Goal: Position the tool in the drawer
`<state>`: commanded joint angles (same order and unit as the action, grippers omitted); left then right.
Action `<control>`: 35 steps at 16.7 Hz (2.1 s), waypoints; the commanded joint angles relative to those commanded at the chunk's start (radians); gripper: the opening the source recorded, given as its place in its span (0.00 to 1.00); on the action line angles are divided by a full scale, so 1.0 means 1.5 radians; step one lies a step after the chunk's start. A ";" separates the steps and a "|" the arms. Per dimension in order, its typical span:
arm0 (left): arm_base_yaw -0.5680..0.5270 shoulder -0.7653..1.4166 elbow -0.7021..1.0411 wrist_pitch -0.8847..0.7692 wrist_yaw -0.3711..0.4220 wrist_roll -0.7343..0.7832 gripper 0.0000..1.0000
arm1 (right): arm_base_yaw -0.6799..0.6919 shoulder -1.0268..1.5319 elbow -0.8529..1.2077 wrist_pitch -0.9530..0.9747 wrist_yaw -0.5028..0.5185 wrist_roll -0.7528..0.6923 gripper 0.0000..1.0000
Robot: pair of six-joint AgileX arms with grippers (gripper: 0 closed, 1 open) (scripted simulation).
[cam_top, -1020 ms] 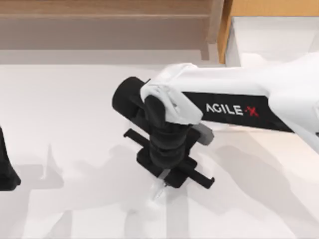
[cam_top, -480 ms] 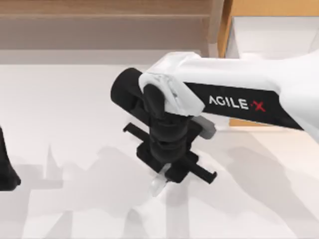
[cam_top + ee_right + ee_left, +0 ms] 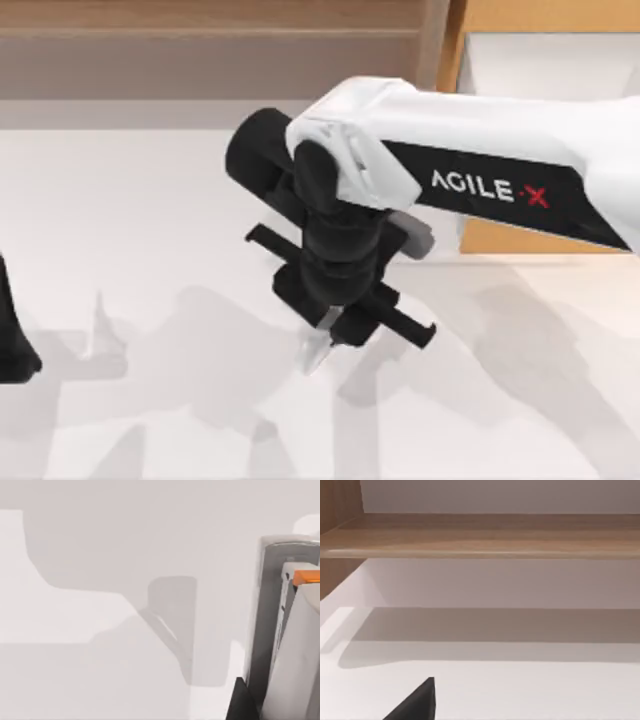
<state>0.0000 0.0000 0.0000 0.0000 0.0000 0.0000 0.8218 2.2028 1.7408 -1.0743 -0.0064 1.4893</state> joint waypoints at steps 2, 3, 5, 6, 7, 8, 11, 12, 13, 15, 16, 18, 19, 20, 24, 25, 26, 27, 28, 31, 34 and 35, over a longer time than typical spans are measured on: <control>0.000 0.000 0.000 0.000 0.000 0.000 1.00 | -0.030 -0.014 0.046 -0.014 -0.012 -0.042 0.00; 0.000 0.000 0.000 0.000 0.000 0.000 1.00 | -0.049 -0.023 0.076 -0.025 -0.018 -0.073 0.00; 0.000 0.000 0.000 0.000 0.000 0.000 1.00 | -0.093 -0.038 0.143 -0.051 -0.031 -0.153 0.00; 0.000 0.000 0.000 0.000 0.000 0.000 1.00 | -0.119 -0.042 0.176 -0.066 -0.035 -0.201 0.00; 0.000 0.000 0.000 0.000 0.000 0.000 1.00 | -0.146 -0.045 0.209 -0.081 -0.038 -0.254 0.00; 0.000 0.000 0.000 0.000 0.000 0.000 1.00 | -0.175 -0.044 0.239 -0.096 -0.039 -0.311 0.00; 0.000 0.000 0.000 0.000 0.000 0.000 1.00 | -0.271 -0.022 0.315 -0.137 -0.029 -0.496 0.00; 0.000 0.000 0.000 0.000 0.000 0.000 1.00 | -0.306 -0.008 0.332 -0.146 -0.021 -0.557 0.00; 0.000 0.000 0.000 0.000 0.000 0.000 1.00 | -0.340 0.007 0.347 -0.154 -0.013 -0.616 0.00; 0.000 0.000 0.000 0.000 0.000 0.000 1.00 | -0.398 0.042 0.361 -0.166 0.002 -0.718 0.00; 0.000 0.000 0.000 0.000 0.000 0.000 1.00 | -0.420 0.061 0.361 -0.170 0.007 -0.760 0.00; 0.000 0.000 0.000 0.000 0.000 0.000 1.00 | -0.448 0.102 0.346 -0.172 0.012 -0.827 0.00; 0.000 0.000 0.000 0.000 0.000 0.000 1.00 | -0.455 0.121 0.336 -0.170 0.011 -0.852 0.00; 0.000 0.000 0.000 0.000 0.000 0.000 1.00 | -0.459 0.139 0.325 -0.166 0.009 -0.870 0.00; 0.000 0.000 0.000 0.000 0.000 0.000 1.00 | -0.460 0.168 0.304 -0.158 0.002 -0.895 0.00; 0.000 0.000 0.000 0.000 0.000 0.000 1.00 | -0.460 0.168 0.304 -0.158 0.002 -0.895 0.00; 0.000 0.000 0.000 0.000 0.000 0.000 1.00 | -0.460 0.168 0.304 -0.158 0.002 -0.895 0.00; 0.000 0.000 0.000 0.000 0.000 0.000 1.00 | -0.457 0.167 0.304 -0.159 0.003 -0.893 0.00; 0.000 0.000 0.000 0.000 0.000 0.000 1.00 | -0.457 0.166 0.306 -0.158 0.003 -0.892 0.00; 0.000 0.000 0.000 0.000 0.000 0.000 1.00 | -0.455 0.122 0.330 -0.162 0.011 -0.868 0.00; 0.000 0.000 0.000 0.000 0.000 0.000 1.00 | -0.449 0.050 0.350 -0.175 0.021 -0.823 0.00; 0.000 0.000 0.000 0.000 0.000 0.000 1.00 | -0.447 0.031 0.353 -0.180 0.024 -0.811 0.00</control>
<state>0.0000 0.0000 0.0000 0.0000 0.0000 0.0000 0.1514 2.2494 2.2702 -1.3450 0.0301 0.2734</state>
